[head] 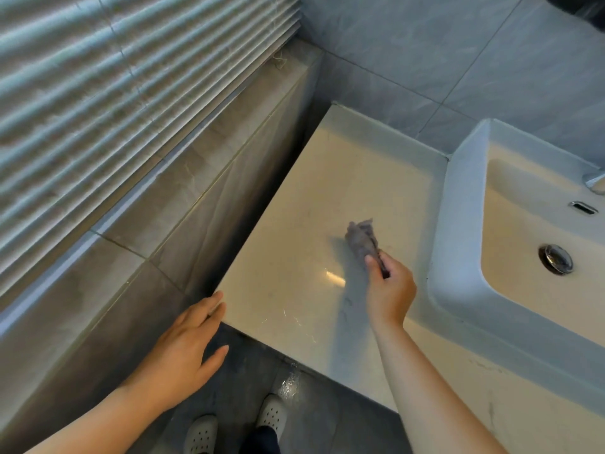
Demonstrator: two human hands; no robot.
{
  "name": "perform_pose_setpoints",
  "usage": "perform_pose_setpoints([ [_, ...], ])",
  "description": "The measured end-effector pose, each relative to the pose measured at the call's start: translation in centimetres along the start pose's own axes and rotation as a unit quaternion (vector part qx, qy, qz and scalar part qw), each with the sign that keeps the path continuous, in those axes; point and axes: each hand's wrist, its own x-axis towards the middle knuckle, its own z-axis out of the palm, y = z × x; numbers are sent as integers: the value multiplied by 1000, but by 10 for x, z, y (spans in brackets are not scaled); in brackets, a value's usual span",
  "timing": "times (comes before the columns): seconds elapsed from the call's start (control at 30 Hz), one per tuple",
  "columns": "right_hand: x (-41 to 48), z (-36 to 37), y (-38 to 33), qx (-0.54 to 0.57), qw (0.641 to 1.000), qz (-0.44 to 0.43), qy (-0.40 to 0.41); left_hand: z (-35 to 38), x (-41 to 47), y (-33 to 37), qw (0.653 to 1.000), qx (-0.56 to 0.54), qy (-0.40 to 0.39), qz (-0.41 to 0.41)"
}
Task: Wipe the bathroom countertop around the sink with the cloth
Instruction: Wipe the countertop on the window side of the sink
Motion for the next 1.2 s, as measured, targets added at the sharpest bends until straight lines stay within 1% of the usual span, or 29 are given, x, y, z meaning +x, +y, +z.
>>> perform_pose_setpoints([
  [0.07, 8, 8, 9, -22, 1000, 3, -8, 0, 1, 0, 1000, -4, 4, -3],
  [0.2, -13, 30, 9, -12, 1000, -15, -15, 1, 0, -5, 1000, -17, 4, -6],
  [0.33, -52, 50, 0, -20, 996, -68, -62, 1, -1, -5, 999, -30, 6, -14],
  [0.53, -129, 53, -19, -35, 988, -86, -122, 0, -13, -10, 998, -46, 26, -25],
  [0.6, -150, 52, -21, -35, 986, -78, -142, 1, -22, -14, 997, -53, 33, -46],
  [0.67, -167, 51, -24, -11, 985, -61, -158, 3, -32, -17, 994, -68, 33, -77],
  [0.77, -180, 49, -33, 46, 979, 12, -196, 3, -44, -22, 991, -73, 27, -107],
  [0.83, -177, 45, -43, 75, 977, 26, -199, 3, -50, -25, 991, -73, 25, -113],
  [0.97, -125, 39, -62, 98, 985, 9, -139, -2, -54, -25, 989, -72, 17, -130],
  [1.07, -67, 47, -73, 54, 993, -24, -107, -4, -55, -22, 985, -76, 7, -156],
  [1.2, -19, 76, -73, -8, 990, -28, -136, -2, -59, -23, 974, -103, 8, -200],
])
